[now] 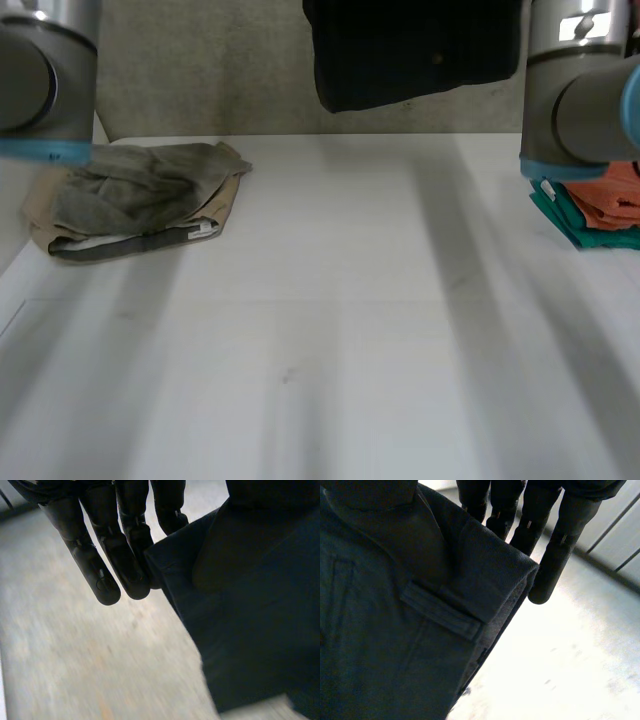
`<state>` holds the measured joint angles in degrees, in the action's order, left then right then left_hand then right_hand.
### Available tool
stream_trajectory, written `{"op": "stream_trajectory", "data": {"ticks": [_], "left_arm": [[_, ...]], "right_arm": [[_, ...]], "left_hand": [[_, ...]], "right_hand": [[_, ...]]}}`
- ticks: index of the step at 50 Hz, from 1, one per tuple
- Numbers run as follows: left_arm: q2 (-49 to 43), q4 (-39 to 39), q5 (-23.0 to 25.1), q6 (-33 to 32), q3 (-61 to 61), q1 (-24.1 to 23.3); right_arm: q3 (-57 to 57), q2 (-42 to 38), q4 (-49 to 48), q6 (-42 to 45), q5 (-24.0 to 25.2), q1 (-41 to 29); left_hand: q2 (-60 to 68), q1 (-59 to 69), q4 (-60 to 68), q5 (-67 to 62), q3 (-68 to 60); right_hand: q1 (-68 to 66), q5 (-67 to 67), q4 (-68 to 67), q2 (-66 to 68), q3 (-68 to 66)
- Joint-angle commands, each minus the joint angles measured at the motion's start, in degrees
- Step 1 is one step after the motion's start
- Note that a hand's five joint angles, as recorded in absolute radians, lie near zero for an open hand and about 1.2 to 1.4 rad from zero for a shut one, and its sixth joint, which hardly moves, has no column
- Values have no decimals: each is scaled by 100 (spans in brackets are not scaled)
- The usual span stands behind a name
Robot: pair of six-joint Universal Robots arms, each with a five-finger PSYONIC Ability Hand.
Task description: Fold the laundry.
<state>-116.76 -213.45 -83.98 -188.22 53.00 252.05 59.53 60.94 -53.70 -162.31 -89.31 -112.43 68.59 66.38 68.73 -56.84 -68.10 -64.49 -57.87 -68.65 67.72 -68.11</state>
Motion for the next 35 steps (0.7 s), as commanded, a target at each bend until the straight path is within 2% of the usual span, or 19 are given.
{"op": "stream_trajectory", "data": {"ticks": [1, 2, 6, 11, 14, 20, 26, 28, 31, 32, 34, 35], "left_arm": [[101, 821, 337, 31, 1254, 11], [110, 857, 390, 22, 1413, 2], [83, 1086, 812, -136, 2555, -95], [48, 1375, 953, -645, 3461, -139], [188, 1840, 927, -1014, 3901, -130], [1058, 3404, 953, -1586, 4683, -34], [2042, 5065, 1208, -2087, 5132, 160], [2411, 5987, 1383, -2438, 5255, 195], [2771, 7320, 1576, -3051, 5343, 204], [2825, 7631, 1621, -3220, 5352, 213], [2887, 8193, 1674, -3614, 5369, 213], [2887, 8179, 1683, -3721, 5361, 213]], "right_arm": [[471, -267, 1150, -301, 791, 19], [707, -380, 1343, -284, 1010, 45], [1270, -705, 1747, -92, 1371, 142], [1667, -970, 2398, 550, 1486, 213], [1860, -944, 3118, 990, 1513, 221], [2106, -400, 4770, 1315, 1601, 230], [2466, 356, 6984, 1991, 1531, 327], [2825, 680, 8052, 2481, 1452, 353], [3318, 1033, 8997, 3229, 1460, 441], [3598, 1234, 9191, 3702, 1512, 554], [3741, 1402, 9115, 4126, 1565, 643], [3785, 1455, 9018, 4198, 1574, 652]], "left_hand": [[1141, 1362, 1127, -1316, -1190], [1141, 1362, 1127, -1316, -1190], [1141, 1362, 1127, -1316, -1190], [1141, 1362, 1127, -1316, -1190], [1141, 1362, 1127, -1316, -1190], [1141, 1362, 1127, -1316, -1190], [1141, 1362, 1127, -1316, -1190], [1141, 1362, 1127, -1316, -1190], [1141, 1362, 1127, -1316, -1190], [1141, 1362, 1127, -1316, -1190], [1141, 1362, 1127, -1316, -1190], [1141, 1362, 1127, -1316, -1190]], "right_hand": [[-1551, -1213, -1135, 1228, -1189], [-1551, -1213, -1135, 1228, -1189], [-1551, -1213, -1135, 1228, -1189], [-1551, -1213, -1135, 1228, -1189], [-1551, -1213, -1135, 1228, -1189], [-1551, -1213, -1135, 1228, -1189], [-1551, -1213, -1135, 1228, -1189], [-1551, -1213, -1135, 1228, -1189], [-1551, -1213, -1135, 1228, -1189], [-1551, -1213, -1135, 1228, -1189], [-1551, -1213, -1135, 1228, -1189], [-1551, -1213, -1135, 1228, -1189]]}}
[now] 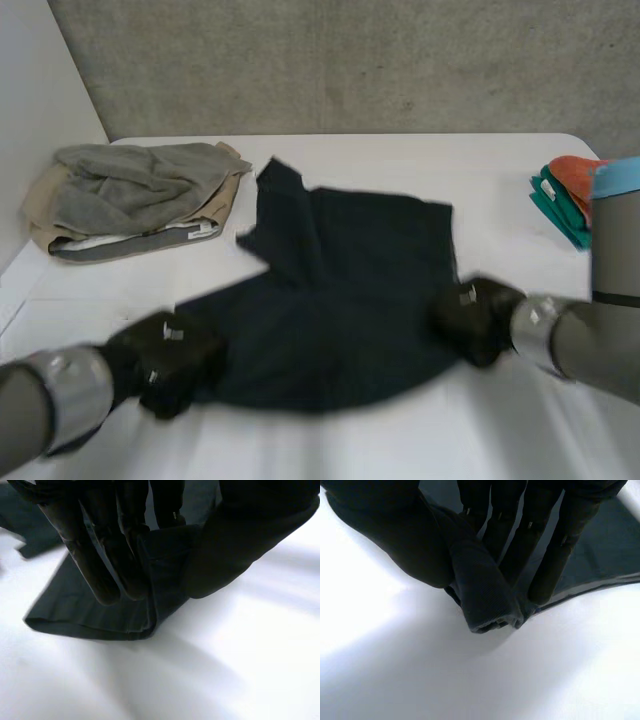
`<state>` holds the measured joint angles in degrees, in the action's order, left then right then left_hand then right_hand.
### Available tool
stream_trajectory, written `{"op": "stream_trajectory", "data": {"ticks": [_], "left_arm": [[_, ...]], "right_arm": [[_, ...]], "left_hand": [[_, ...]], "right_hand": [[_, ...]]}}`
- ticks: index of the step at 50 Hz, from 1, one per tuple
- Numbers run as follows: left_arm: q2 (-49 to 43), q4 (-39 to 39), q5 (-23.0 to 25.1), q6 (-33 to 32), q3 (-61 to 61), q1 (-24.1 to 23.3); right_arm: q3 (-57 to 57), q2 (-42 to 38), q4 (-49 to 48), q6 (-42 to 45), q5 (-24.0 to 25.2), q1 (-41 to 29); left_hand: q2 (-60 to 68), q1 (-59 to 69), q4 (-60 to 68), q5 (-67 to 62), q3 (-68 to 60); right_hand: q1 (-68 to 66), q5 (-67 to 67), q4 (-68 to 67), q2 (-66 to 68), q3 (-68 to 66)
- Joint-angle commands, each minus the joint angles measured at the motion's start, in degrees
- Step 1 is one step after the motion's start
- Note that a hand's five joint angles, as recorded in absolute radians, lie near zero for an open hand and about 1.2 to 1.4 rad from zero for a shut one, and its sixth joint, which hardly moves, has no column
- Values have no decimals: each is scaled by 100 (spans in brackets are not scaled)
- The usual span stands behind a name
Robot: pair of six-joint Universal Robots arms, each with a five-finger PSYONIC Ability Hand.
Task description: Fold the laundry.
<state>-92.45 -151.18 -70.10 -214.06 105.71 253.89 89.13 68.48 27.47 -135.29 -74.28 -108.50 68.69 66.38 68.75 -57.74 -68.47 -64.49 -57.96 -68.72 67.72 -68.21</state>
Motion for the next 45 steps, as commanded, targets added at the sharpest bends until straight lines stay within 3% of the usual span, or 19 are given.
{"op": "stream_trajectory", "data": {"ticks": [1, 6, 11, 16, 23, 27, 30, 31, 34, 35, 38, 45], "left_arm": [[456, 1891, 287, -1216, 73, 38], [167, 1180, 173, -1419, -94, 20], [-703, 29, -214, -1033, -893, -261], [-1590, -1245, -513, -479, -1684, -507], [-2400, -3117, -732, -5, -3774, -499], [-2365, -4540, -978, 706, -4672, -393], [-2086, -5636, -1302, 1573, -4858, -376], [-2014, -5876, -1356, 1813, -4858, -367], [-1786, -6728, -1427, 2515, -4701, -384], [-1724, -6905, -1418, 2675, -4648, -375], [-1627, -6978, -1409, 2835, -4481, -349], [-1653, -6013, -1296, 2835, -3814, -235]], "right_arm": [[878, 763, 709, 1358, 98, 233], [729, 632, 304, 742, 28, 154], [290, 316, -267, 40, -174, 110], [-219, -237, -1390, -717, -683, -48], [-1660, -590, -2876, -770, -1360, -303], [-2504, -424, -4848, -1558, -1379, -417], [-2471, -300, -6222, -2184, -1142, -417], [-2392, -248, -7176, -2621, -967, -409], [-2278, -274, -8342, -3107, -843, -400], [-2234, -300, -8815, -3204, -921, -382], [-2321, -423, -8847, -3179, -1106, -347], [-2418, -774, -7854, -3372, -993, -180]], "left_hand": [[1131, 1362, 1125, -1226, -1153], [1131, 1362, 1125, -1226, -1153], [1131, 1362, 1125, -1226, -1153], [1131, 1362, 1125, -1226, -1153], [1131, 1362, 1125, -1226, -1153], [1131, 1362, 1125, -1226, -1153], [1131, 1362, 1125, -1226, -1153], [1131, 1362, 1125, -1226, -1153], [1131, 1362, 1125, -1226, -1153], [1131, 1362, 1125, -1226, -1153], [1131, 1362, 1125, -1226, -1153], [1131, 1362, 1125, -1226, -1153]], "right_hand": [[-1551, -1204, -1128, 1228, -1179], [-1551, -1204, -1128, 1228, -1179], [-1551, -1204, -1128, 1228, -1179], [-1551, -1204, -1128, 1228, -1179], [-1551, -1204, -1128, 1228, -1179], [-1551, -1204, -1128, 1228, -1179], [-1551, -1204, -1128, 1228, -1179], [-1551, -1204, -1128, 1228, -1179], [-1551, -1204, -1128, 1228, -1179], [-1551, -1204, -1128, 1228, -1179], [-1551, -1204, -1128, 1228, -1179], [-1551, -1204, -1128, 1228, -1179]]}}
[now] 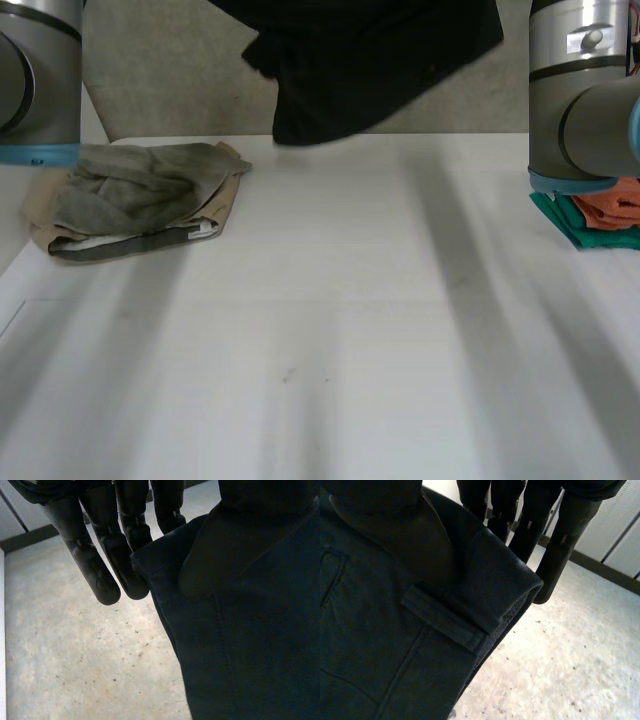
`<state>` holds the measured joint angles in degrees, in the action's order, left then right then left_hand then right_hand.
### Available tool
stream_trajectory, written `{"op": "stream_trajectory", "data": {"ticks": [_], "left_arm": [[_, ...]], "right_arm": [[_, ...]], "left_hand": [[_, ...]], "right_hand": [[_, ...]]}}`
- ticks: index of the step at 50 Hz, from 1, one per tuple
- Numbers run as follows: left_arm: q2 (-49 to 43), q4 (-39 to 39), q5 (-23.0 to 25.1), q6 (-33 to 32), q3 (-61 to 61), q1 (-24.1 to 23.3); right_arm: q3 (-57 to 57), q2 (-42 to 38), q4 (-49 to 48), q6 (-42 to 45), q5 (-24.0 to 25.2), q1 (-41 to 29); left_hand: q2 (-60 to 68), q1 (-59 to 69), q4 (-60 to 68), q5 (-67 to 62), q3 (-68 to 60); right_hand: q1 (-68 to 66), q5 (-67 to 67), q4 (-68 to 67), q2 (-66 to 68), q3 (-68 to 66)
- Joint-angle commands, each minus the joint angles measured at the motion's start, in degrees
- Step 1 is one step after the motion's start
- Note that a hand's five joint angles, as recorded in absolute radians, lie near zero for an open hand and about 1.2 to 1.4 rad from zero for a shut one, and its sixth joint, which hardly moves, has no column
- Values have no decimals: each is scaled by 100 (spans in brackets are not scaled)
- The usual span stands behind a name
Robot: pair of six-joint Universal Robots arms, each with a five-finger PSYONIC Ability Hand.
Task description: Fold the laundry.
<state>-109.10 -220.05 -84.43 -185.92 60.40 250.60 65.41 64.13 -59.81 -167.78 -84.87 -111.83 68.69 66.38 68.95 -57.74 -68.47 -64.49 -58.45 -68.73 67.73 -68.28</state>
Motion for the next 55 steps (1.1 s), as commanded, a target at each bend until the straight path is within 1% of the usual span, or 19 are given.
{"op": "stream_trajectory", "data": {"ticks": [1, 7, 12, 17, 22, 26, 31, 32, 33, 35, 36, 37, 41, 43, 45, 46, 49, 53, 55], "left_arm": [[12, 946, 172, 12, 832, 94], [3, 1192, 497, -23, 1798, 42], [3, 1324, 831, -356, 2949, -46], [99, 1710, 1042, -787, 3828, -55], [564, 2658, 1280, -1121, 4479, -29], [1065, 3923, 1456, -1560, 4743, -20], [1768, 6374, 1421, -2684, 4849, 15], [1830, 6691, 1412, -2860, 4849, 7], [1961, 7364, 1403, -3166, 4849, -11], [2059, 8106, 1412, -3502, 4858, -29], [2129, 8649, 1438, -3747, 4849, -37], [2156, 8785, 1447, -3836, 4841, -55], [2139, 8366, 1543, -3996, 4744, -55], [1999, 7753, 1622, -3900, 4639, -11], [1875, 7312, 1632, -3785, 4551, 24], [1779, 6901, 1632, -3619, 4455, 68], [1655, 6257, 1667, -3198, 4340, 156], [1288, 5072, 1675, -2189, 4190, 243], [1102, 4736, 1676, -1923, 4155, 261]], "right_arm": [[-37, -427, 1074, -150, 207, 170], [244, -709, 1726, -71, 752, 276], [683, -1025, 2288, 175, 1200, 390], [1244, -1210, 3340, 955, 1508, 522], [1755, -789, 4791, 1966, 1553, 610], [2159, -201, 6250, 2846, 1544, 636], [2687, 485, 7850, 3409, 1404, 671], [2957, 721, 8453, 3601, 1203, 697], [3056, 793, 8668, 3690, 1123, 706], [3432, 1108, 9256, 4180, 860, 802], [3591, 1258, 9259, 4462, 850, 847], [3654, 1312, 9198, 4630, 876, 856], [3768, 1418, 8636, 4562, 981, 759], [3769, 1391, 8443, 4308, 981, 733], [3760, 1251, 8205, 3956, 999, 698], [3751, 1216, 8135, 3850, 999, 680], [3768, 1136, 7862, 3498, 990, 575], [3891, 1119, 7458, 3261, 990, 531], [3962, 1145, 7212, 3155, 999, 531]], "left_hand": [[1131, 1362, 1105, -1226, -1153], [1131, 1362, 1105, -1226, -1153], [1131, 1362, 1105, -1226, -1153], [1131, 1362, 1105, -1226, -1153], [1131, 1362, 1105, -1226, -1153], [1131, 1362, 1105, -1226, -1153], [1131, 1362, 1105, -1226, -1153], [1131, 1362, 1105, -1226, -1153], [1131, 1362, 1105, -1226, -1153], [1131, 1362, 1105, -1226, -1153], [1131, 1362, 1105, -1226, -1153], [1131, 1362, 1105, -1226, -1153], [1131, 1362, 1105, -1226, -1153], [833, 1064, 808, -928, -855], [-2684, -2453, -2709, 2589, 2662], [-5817, -5586, -5842, 5721, 5795], [-5869, -5638, -5895, 5774, 5847], [-5837, -5606, -5862, 5742, 5815], [-5279, -5048, -5304, 5183, 5257]], "right_hand": [[-1551, -1155, -1127, 1227, -1172], [-1551, -1155, -1127, 1227, -1172], [-1551, -1155, -1127, 1227, -1172], [-1551, -1155, -1127, 1227, -1172], [-1551, -1155, -1127, 1227, -1172], [-1551, -1155, -1127, 1227, -1172], [-1551, -1155, -1127, 1227, -1172], [-1551, -1155, -1127, 1227, -1172], [-1551, -1155, -1127, 1227, -1172], [-1551, -1155, -1127, 1227, -1172], [-1551, -1155, -1127, 1227, -1172], [-1551, -1155, -1127, 1227, -1172], [-1551, -1155, -1127, 1227, -1172], [-1551, -1155, -1127, 1227, -1172], [-1551, -1155, -1127, 1227, -1172], [-1551, -1155, -1127, 1227, -1172], [-1551, -1155, -1127, 1227, -1172], [-1551, -1155, -1127, 1227, -1172], [-1551, -1155, -1127, 1227, -1172]]}}
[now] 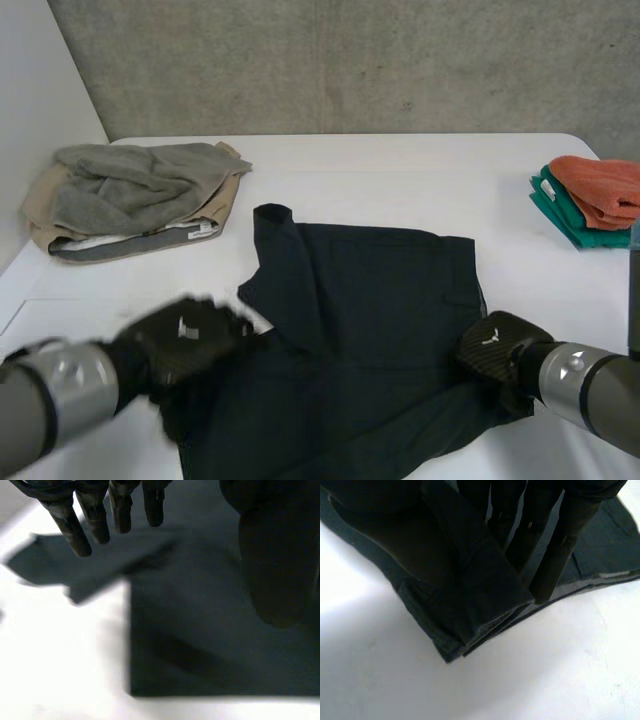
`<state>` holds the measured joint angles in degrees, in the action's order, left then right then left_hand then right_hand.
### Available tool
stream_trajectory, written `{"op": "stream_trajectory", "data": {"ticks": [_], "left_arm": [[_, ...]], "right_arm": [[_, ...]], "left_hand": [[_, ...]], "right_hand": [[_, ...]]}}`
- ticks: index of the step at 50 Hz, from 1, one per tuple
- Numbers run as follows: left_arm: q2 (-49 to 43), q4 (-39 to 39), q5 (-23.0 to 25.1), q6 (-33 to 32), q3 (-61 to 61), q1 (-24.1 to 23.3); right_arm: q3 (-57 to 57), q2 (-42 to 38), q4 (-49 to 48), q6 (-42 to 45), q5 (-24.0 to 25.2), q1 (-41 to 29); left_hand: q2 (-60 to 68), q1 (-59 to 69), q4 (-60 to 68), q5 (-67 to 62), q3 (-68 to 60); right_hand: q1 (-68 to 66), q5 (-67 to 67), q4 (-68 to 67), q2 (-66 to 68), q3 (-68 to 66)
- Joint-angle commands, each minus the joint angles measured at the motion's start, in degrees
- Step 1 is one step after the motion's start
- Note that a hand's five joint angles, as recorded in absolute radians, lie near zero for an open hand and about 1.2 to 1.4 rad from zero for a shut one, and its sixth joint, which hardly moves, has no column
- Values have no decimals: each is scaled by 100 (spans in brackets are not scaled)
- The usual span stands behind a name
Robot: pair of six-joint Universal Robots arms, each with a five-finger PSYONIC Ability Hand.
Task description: Fold the laundry.
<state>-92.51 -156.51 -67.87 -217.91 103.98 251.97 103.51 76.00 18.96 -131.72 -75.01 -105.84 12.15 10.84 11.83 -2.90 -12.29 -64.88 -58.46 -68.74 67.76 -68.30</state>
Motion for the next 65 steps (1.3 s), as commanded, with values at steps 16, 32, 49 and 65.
{"op": "stream_trajectory", "data": {"ticks": [16, 32, 49, 65], "left_arm": [[-2806, -3307, 257, 1611, -1230, 62], [-3642, -3526, 134, 1321, -1890, -113], [-2536, -3046, -1421, -30, -1214, -201], [-2272, -1637, -1835, -596, -1090, -395]], "right_arm": [[381, -50, -1509, -987, 12, -34], [513, -77, -1764, -1014, 4, -7], [548, 90, -1677, -1049, -14, -191], [478, 99, -1403, -1128, -207, -517]], "left_hand": [[1991, 2122, 2023, -1916, -1977], [4444, 4576, 4476, -4369, -4431], [6785, 6916, 6817, -6710, -6771], [108, 240, 141, -34, -95]], "right_hand": [[-1512, -1154, -1126, 1224, -1170], [-1512, -1154, -1126, 1224, -1170], [-1512, -1154, -1126, 1224, -1170], [-1512, -1154, -1126, 1224, -1170]]}}
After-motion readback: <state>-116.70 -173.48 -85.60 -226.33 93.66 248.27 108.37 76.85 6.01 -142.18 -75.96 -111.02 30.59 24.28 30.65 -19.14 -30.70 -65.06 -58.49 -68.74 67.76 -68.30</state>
